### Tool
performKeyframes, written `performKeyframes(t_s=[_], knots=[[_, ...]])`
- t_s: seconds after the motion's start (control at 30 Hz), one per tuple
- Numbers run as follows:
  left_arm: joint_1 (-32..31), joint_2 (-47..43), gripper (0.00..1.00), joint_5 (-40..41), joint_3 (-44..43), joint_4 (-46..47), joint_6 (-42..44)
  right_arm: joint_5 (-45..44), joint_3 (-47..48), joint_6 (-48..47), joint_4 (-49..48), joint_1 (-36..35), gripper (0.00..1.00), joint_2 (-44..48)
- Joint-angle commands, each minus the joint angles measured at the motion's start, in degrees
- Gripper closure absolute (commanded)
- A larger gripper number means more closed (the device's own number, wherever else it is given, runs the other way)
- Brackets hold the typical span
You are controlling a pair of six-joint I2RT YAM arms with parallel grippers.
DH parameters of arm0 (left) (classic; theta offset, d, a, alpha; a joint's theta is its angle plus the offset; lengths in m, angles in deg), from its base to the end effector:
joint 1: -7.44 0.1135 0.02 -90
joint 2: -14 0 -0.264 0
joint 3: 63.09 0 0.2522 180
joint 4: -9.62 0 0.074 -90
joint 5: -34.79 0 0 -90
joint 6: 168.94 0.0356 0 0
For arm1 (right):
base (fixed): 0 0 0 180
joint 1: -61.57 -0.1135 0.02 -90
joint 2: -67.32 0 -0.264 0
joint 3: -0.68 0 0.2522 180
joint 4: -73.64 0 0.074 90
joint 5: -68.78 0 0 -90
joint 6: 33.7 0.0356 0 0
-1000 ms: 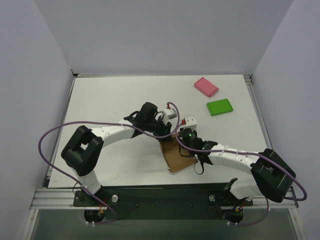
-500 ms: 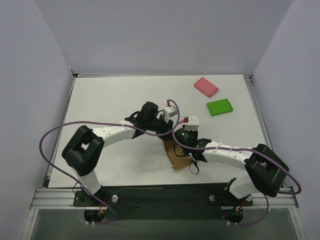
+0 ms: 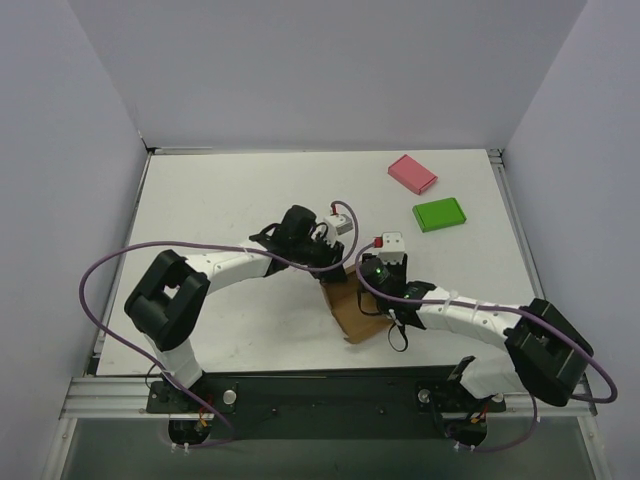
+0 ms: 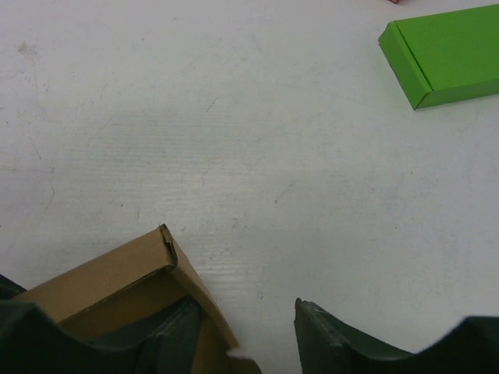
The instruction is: Fold the paper box
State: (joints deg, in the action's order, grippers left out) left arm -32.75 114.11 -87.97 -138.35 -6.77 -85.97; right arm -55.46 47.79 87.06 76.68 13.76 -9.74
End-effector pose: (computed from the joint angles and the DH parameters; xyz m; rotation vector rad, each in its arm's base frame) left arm 0.2728 -0.2556 0.1989 0.9776 2.1786 -1.0672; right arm 0.1936 0.1837 0.1886 0.0347 2.0440 0.2126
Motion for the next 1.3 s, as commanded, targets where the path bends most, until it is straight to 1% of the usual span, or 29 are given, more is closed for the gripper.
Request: performKeyframes(t_s=[0.0, 0.07, 0.1, 0.13, 0.2, 0.23, 0.33, 0.4, 0.43, 0.47, 0.57, 0.6, 0.67, 0.7, 0.8, 0.9, 1.1, 1.17, 1.23, 1.27], knots=[[1.16, 0.87, 0.65, 3.30, -1.52, -4.84, -2.20, 3.02, -0.65, -3.07, 5.35, 1.05, 0.45, 7.53], [1.16, 1.22, 0.66, 4.88, -1.61, -5.36, -2.64, 5.14, -0.65, -3.25, 7.11, 1.05, 0.38, 10.50], [1.25, 1.40, 0.65, 5.41, -1.61, -5.36, -3.34, 6.02, -0.47, -3.43, 7.90, 0.97, 0.37, 11.48], [1.51, 1.48, 0.66, 5.77, -1.44, -5.36, -3.69, 8.46, -0.12, -3.69, 9.21, 1.05, 0.36, 12.45], [1.77, 1.75, 0.66, 7.08, -1.26, -5.10, -5.00, 10.50, 0.49, -3.26, 10.45, 1.05, 0.34, 15.17], [2.21, 1.75, 0.65, 7.44, -0.82, -4.75, -5.71, 12.51, 0.76, -2.73, 12.72, 1.05, 0.34, 15.96], [3.70, 2.45, 0.66, 7.79, 0.23, -3.17, -8.78, 15.24, 1.81, -0.54, 16.68, 1.23, 0.33, 18.78], [4.41, 3.06, 0.66, 7.70, 1.02, -2.38, -11.06, 16.31, 2.95, 3.41, 19.41, 1.14, 0.33, 20.10], [4.76, 3.33, 0.66, 7.79, 1.29, -2.03, -11.69, 16.40, 3.30, 5.34, 22.82, 1.23, 0.33, 20.54], [5.20, 3.51, 0.65, 7.79, 2.07, -1.68, -12.82, 16.48, 3.57, 10.06, 24.50, 1.32, 0.33, 21.41], [5.47, 4.12, 0.66, 7.27, 3.13, 0.43, -14.94, 17.62, 2.43, 16.15, 27.86, 1.49, 0.33, 24.13], [5.38, 4.82, 0.65, 6.57, 3.48, 1.31, -15.47, 18.24, 0.60, 19.91, 27.95, 1.58, 0.33, 24.93], [5.38, 5.53, 0.66, 6.04, 3.75, 1.75, -16.52, 19.03, -1.25, 23.71, 27.25, 1.76, 0.33, 27.04], [5.47, 5.96, 0.65, 5.77, 3.92, 1.75, -16.79, 19.38, -2.92, 26.34, 25.85, 1.76, 0.33, 27.66], [5.38, 6.06, 0.65, 5.77, 4.36, 1.75, -17.14, 20.96, -5.56, 30.04, 20.85, 1.85, 0.33, 29.24], [5.38, 5.79, 0.66, 6.12, 4.45, 1.75, -17.14, 22.11, -8.03, 31.63, 16.53, 1.85, 0.33, 28.81], [5.38, 5.53, 0.65, 6.39, 4.89, 3.60, -17.23, 22.29, -7.59, 31.55, 14.24, 1.85, 0.33, 26.26], [5.38, 5.44, 0.65, 6.21, 4.89, 3.69, -17.32, 21.23, -7.24, 31.29, 14.15, 1.93, 0.36, 25.73], [5.29, 5.44, 0.65, 6.21, 5.15, 3.95, -17.32, 20.79, -7.15, 31.20, 14.15, 2.02, 0.46, 25.03], [5.20, 5.35, 0.62, 6.12, 5.16, 4.21, -17.41, 20.70, -7.15, 30.85, 14.15, 2.02, 0.51, 24.68]])
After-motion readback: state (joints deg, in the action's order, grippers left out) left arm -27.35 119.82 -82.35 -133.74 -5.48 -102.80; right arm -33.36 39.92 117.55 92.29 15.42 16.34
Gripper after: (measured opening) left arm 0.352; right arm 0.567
